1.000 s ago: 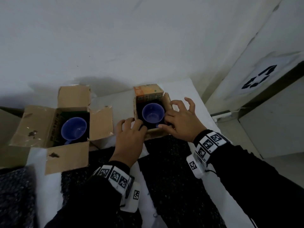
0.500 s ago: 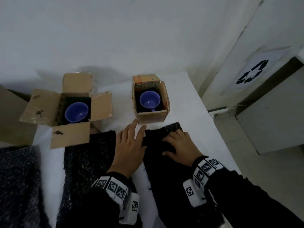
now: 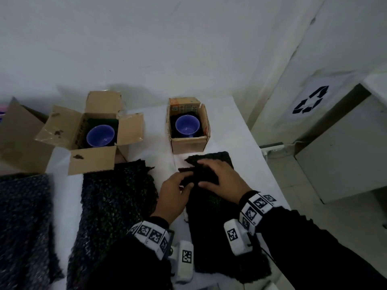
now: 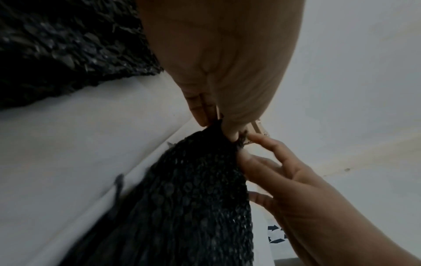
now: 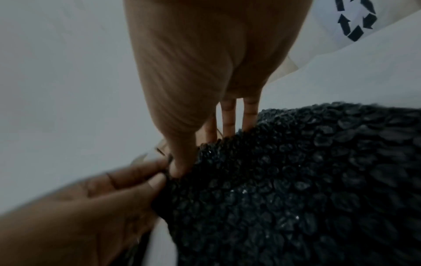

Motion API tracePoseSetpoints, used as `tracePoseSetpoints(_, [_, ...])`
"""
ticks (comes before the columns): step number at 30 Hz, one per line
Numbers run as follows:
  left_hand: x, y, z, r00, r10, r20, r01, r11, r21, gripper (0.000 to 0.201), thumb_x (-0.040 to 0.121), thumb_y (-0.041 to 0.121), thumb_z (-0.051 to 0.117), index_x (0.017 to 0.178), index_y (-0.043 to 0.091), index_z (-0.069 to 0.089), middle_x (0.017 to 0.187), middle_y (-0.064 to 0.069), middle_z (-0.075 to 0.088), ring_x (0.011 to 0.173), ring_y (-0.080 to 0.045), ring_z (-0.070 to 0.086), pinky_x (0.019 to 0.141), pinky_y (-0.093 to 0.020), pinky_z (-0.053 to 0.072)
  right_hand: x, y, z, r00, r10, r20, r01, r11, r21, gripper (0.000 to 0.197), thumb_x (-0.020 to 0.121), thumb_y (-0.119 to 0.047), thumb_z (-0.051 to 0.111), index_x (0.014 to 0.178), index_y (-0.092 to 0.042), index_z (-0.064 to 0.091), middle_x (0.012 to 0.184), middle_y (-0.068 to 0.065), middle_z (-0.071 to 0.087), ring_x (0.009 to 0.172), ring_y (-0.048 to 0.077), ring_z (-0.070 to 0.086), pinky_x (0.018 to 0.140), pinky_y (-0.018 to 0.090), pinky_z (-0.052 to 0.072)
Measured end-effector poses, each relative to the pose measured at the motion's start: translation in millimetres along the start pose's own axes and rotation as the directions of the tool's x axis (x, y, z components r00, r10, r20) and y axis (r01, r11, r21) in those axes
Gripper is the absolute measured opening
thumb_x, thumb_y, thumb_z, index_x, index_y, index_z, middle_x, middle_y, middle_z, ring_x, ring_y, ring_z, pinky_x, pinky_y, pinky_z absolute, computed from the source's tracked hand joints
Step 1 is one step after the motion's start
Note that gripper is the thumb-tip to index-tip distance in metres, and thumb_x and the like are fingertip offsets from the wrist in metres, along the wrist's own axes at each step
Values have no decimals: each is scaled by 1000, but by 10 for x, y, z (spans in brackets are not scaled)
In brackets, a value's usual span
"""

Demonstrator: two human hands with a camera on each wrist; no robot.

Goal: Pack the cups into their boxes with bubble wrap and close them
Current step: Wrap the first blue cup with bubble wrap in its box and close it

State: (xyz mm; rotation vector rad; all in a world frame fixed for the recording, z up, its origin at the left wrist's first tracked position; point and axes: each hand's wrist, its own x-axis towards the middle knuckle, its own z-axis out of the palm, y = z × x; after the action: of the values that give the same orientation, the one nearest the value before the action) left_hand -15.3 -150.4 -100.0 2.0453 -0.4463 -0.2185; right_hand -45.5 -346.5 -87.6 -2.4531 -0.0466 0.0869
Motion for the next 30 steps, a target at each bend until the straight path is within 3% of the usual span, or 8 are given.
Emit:
tracePoseSetpoints(6, [-30,-28,-42,997,46,-66,-44,999,32,31,88,2,65,110,23,71,104,12,69,94,4,62,85,-15,50,-35,-36,94,969,-13,-247,19,1000,20,18,83,-23,74,99,-16,73,98,2,72,92,21,66,82,31,51])
tracePoseSetpoints(10, [11,-168,-146,999,-15,-29,18,993,114,34,85,7,69,116,20,66,113,-2,66,105,-18,63,92,-26,51,-29,-17,-116,891,44,-451,-35,999,29,15,86,-28,71,93,-14,73,87,4,71,85,24,62,73,30,48])
tracePoseSetpoints(15, [79,79,-204,969,128,-211,-63,955,289,39,90,51,58,113,21,68,128,-6,54,116,-21,50,99,-29,41,59,-172,-479,864,130,-487,7,963,269,8,90,-22,68,89,-21,60,74,-14,60,69,1,57,65,16,43])
tracePoseSetpoints(18, [149,409,-234,997,-9,81,17,995,-101,56,81,57,67,128,31,52,111,9,65,104,2,61,84,-7,44,119,-374,-571,850,198,-489,53,890,452,20,88,-7,64,101,-19,55,83,-12,62,73,0,59,68,19,46])
tracePoseSetpoints(20, [223,451,-234,976,-19,215,7,998,57,54,79,38,77,126,27,54,102,5,70,95,-4,66,77,-10,46,130,-495,-641,827,238,-510,69,856,512,45,85,2,56,119,-26,49,90,-7,62,75,9,61,69,30,52])
tracePoseSetpoints(23, [315,471,-326,970,30,240,-76,979,187,24,88,22,60,105,6,66,100,-10,67,94,-22,62,78,-27,43,148,-507,-760,814,176,-554,78,911,405,77,81,5,49,137,-47,41,107,5,60,89,22,60,83,34,52])
tracePoseSetpoints(27, [433,547,-545,961,122,249,-168,971,172,39,87,13,45,124,17,58,119,-6,64,107,-20,58,89,-27,43,129,-383,-867,803,37,-595,80,982,169,49,82,-5,48,123,-27,66,110,5,46,101,16,47,98,34,42])
tracePoseSetpoints(30, [544,635,-615,942,159,296,-241,933,268,42,92,10,45,130,29,51,120,-2,66,105,-20,61,89,-34,49,37,-390,-928,829,-229,-511,167,972,-164,44,86,-33,54,130,-27,58,134,-2,46,126,20,40,105,38,32])
